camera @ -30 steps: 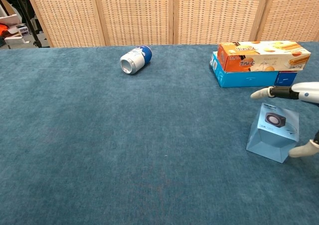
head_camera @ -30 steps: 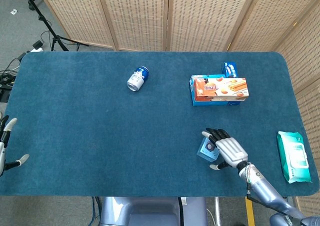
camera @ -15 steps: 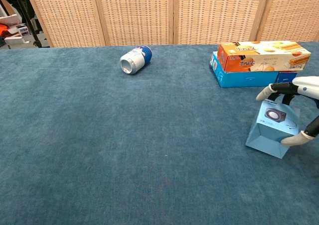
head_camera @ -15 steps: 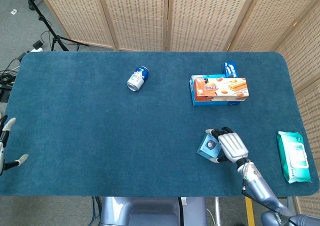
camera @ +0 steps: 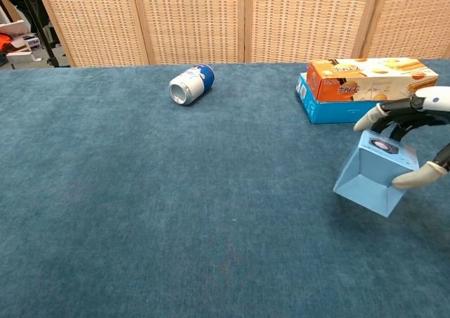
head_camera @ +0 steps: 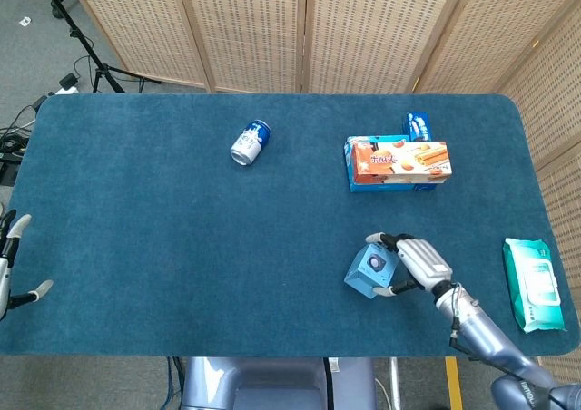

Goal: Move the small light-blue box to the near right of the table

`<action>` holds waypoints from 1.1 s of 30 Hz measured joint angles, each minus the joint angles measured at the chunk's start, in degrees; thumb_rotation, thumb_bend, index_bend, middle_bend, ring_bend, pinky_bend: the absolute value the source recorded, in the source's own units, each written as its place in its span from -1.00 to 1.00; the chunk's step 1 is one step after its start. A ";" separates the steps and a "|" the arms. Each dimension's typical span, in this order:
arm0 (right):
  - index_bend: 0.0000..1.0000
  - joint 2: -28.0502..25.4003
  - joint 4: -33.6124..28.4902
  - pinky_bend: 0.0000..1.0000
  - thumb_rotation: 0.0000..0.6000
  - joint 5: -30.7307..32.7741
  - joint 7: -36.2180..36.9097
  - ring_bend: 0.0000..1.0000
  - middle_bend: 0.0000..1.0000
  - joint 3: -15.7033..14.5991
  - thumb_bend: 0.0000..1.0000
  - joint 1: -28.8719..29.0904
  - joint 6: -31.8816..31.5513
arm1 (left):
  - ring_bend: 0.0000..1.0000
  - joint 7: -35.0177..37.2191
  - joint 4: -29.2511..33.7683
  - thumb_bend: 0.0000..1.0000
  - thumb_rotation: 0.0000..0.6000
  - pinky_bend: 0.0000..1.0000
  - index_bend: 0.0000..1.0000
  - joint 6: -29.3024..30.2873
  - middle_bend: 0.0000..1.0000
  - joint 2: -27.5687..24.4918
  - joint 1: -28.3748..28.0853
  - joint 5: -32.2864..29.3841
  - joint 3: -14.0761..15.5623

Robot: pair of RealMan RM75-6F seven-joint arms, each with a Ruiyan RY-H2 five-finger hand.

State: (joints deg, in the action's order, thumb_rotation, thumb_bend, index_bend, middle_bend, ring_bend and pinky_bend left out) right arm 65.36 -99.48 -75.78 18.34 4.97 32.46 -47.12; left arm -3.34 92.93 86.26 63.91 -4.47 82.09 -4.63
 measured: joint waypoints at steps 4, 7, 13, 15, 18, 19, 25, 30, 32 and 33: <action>-0.26 -4.60 -0.68 -0.61 1.00 -2.06 15.43 -0.11 -0.11 1.12 0.32 3.42 11.35 | -1.00 -0.29 0.05 -1.00 1.00 -1.00 -1.00 -0.17 -1.00 0.09 -0.06 -0.09 0.01; -0.26 -7.12 -0.51 -0.61 1.00 -5.62 26.29 -0.11 -0.11 1.41 0.34 6.55 19.96 | -1.00 -0.63 0.09 -1.00 1.00 -1.00 -1.00 -0.38 -1.00 0.18 -0.15 -0.14 0.07; -0.32 -8.33 2.06 -0.61 1.00 -15.90 38.51 -0.35 -0.37 -0.52 0.29 12.80 28.10 | -1.00 -0.33 0.20 -1.00 1.00 -1.00 -1.00 -0.34 -1.00 0.08 -0.10 -0.51 -0.12; -0.49 -7.80 3.81 -0.62 1.00 -17.76 39.46 -0.70 -0.73 -1.88 0.10 14.15 28.11 | -1.00 -0.11 0.23 -1.00 1.00 -1.00 -1.00 -0.35 -1.00 -0.04 -0.09 -0.63 -0.19; -0.90 -6.99 5.30 -0.73 1.00 -19.36 40.96 -1.00 -1.00 -3.77 -0.21 15.37 27.48 | -1.00 0.04 0.21 -1.00 1.00 -1.00 -1.00 -0.45 -1.00 -0.13 -0.10 -0.70 -0.22; -0.98 -6.79 5.65 -0.76 1.00 -19.74 41.19 -1.00 -1.00 -4.22 -0.26 15.60 27.15 | -1.00 0.07 0.19 -1.00 1.00 -1.00 -1.00 -0.47 -1.00 -0.14 -0.11 -0.69 -0.21; -1.00 -6.10 8.03 -0.78 1.00 -20.49 40.36 -1.00 -1.00 -5.10 -0.27 15.53 23.22 | -1.00 -0.01 0.15 -1.00 1.00 -1.00 -1.00 -0.17 -1.00 -0.11 -0.04 -0.66 -0.28; -1.00 -6.05 9.53 -0.78 1.00 -18.69 37.05 -1.00 -1.00 -4.89 -0.27 14.26 18.87 | -1.00 -0.33 0.19 -1.00 1.00 -1.00 -1.00 0.29 -1.00 0.07 0.11 -0.24 -0.16; -1.00 -6.65 9.17 -0.79 1.00 -17.92 36.80 -1.00 -1.00 -4.71 -0.27 13.83 17.55 | -1.00 -0.35 0.20 -1.00 1.00 -1.00 -1.00 0.36 -1.00 0.10 0.14 -0.20 -0.15; -1.00 -7.07 8.82 -0.79 1.00 -17.80 36.80 -1.00 -1.00 -4.65 -0.27 13.65 16.91 | -1.00 -0.39 0.20 -1.00 1.00 -1.00 -1.00 0.38 -1.00 0.12 0.15 -0.19 -0.14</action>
State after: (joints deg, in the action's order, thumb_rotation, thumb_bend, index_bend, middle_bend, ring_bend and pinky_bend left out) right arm 58.29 -90.66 -93.58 55.13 0.31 46.11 -30.21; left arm -3.73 93.13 86.63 64.03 -4.32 81.90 -4.78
